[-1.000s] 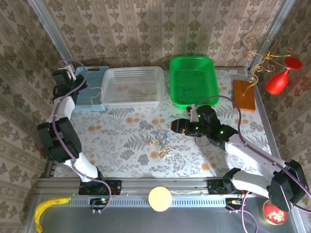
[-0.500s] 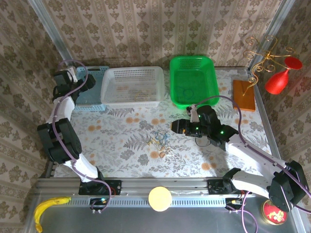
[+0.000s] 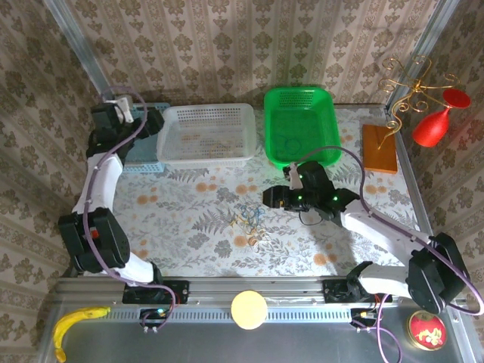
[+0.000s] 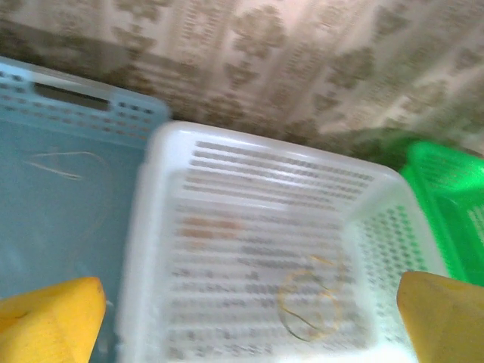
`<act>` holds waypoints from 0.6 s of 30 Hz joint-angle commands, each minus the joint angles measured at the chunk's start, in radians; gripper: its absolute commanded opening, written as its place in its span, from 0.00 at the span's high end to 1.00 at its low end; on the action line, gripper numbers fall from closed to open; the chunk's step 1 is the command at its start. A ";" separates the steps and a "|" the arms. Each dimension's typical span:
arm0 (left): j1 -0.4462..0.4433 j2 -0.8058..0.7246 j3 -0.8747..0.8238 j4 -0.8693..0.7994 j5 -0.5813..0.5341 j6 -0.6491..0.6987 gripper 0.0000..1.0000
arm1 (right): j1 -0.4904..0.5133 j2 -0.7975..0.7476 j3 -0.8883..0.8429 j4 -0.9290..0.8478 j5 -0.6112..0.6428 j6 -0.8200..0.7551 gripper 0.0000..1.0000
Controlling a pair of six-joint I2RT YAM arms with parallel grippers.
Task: Untangle the cables
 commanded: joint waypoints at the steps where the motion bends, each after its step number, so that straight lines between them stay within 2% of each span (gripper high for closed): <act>1: -0.092 -0.086 -0.079 -0.045 -0.008 -0.039 0.00 | 0.026 0.050 0.030 -0.011 -0.015 -0.029 0.36; 7: -0.252 -0.230 -0.284 -0.001 -0.086 -0.126 0.00 | 0.071 0.147 0.051 0.022 -0.025 -0.035 0.36; 12: -0.323 -0.334 -0.456 0.069 -0.128 -0.225 0.00 | 0.113 0.238 0.078 0.063 -0.039 -0.026 0.37; 18: -0.385 -0.379 -0.538 0.078 -0.171 -0.266 0.00 | 0.163 0.345 0.128 0.099 -0.049 -0.019 0.38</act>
